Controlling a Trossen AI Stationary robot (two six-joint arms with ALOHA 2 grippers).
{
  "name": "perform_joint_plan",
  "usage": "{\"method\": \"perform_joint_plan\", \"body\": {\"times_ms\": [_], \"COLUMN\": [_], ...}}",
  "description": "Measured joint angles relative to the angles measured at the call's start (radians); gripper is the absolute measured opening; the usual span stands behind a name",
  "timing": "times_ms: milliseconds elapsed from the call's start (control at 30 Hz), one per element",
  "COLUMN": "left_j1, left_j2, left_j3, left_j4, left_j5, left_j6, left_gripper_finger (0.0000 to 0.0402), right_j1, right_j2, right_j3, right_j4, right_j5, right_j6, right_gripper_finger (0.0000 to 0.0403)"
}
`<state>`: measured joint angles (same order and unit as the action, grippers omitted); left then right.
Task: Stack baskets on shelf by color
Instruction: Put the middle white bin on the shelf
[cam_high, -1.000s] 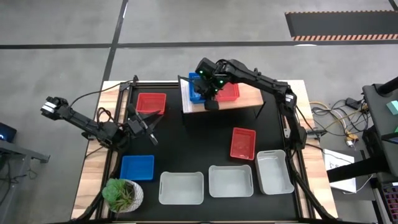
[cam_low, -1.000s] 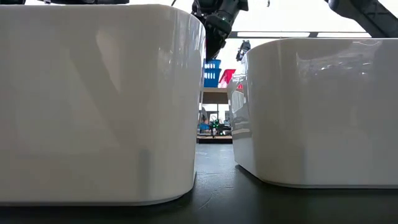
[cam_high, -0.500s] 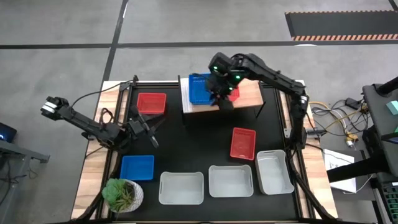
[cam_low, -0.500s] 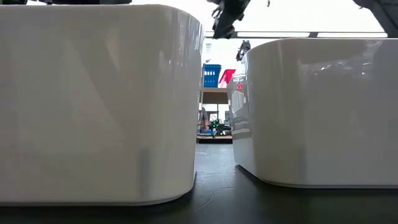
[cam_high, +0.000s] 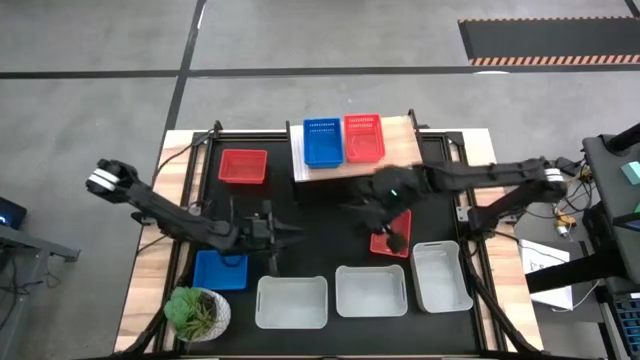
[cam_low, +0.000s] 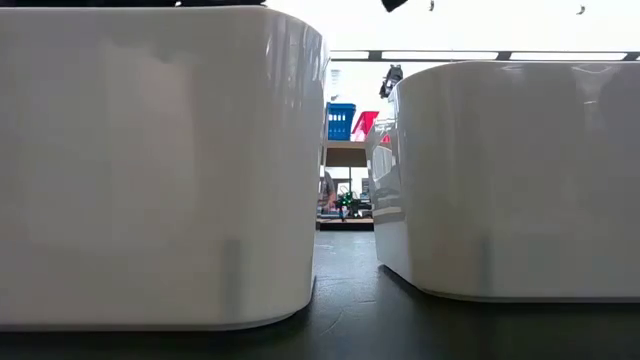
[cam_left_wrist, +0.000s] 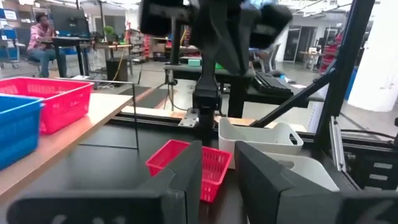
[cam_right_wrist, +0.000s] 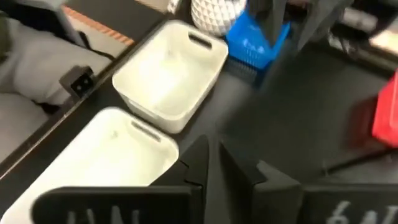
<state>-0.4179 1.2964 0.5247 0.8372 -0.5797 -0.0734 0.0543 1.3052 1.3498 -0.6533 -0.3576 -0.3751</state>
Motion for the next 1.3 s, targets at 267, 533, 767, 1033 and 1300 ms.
{"method": "perform_joint_plan", "body": {"times_ms": [267, 533, 767, 1033, 1300], "left_j1": [0.001, 0.006, 0.01, -0.019, -0.028], "left_j2": [0.081, 0.06, 0.048, 0.154, 0.207], "left_j3": [0.091, 0.119, 0.314, 0.567, 0.601], "left_j4": [-0.056, -0.416, -1.199, -1.923, -1.969], "left_j5": [0.0, 0.0, 0.078, 0.498, 0.512], "left_j6": [-0.094, -0.398, -0.872, -1.341, -1.207], "left_gripper_finger": [0.0079, 0.0079, 0.0079, 0.0079, 0.0079], "right_j1": [0.176, 0.255, 0.262, 0.263, 0.262], "right_j2": [-0.173, -0.297, -0.3, -0.27, -0.263], "right_j3": [-0.292, -0.522, -0.566, -0.536, -0.537], "right_j4": [0.163, 0.273, 0.268, 0.241, 0.238], "right_j5": [0.181, 0.403, 0.465, 0.465, 0.549], "right_j6": [0.195, 0.377, 0.455, 0.437, 0.453], "right_gripper_finger": [0.0009, 0.0009, 0.0009, 0.0009, 0.0009]}}
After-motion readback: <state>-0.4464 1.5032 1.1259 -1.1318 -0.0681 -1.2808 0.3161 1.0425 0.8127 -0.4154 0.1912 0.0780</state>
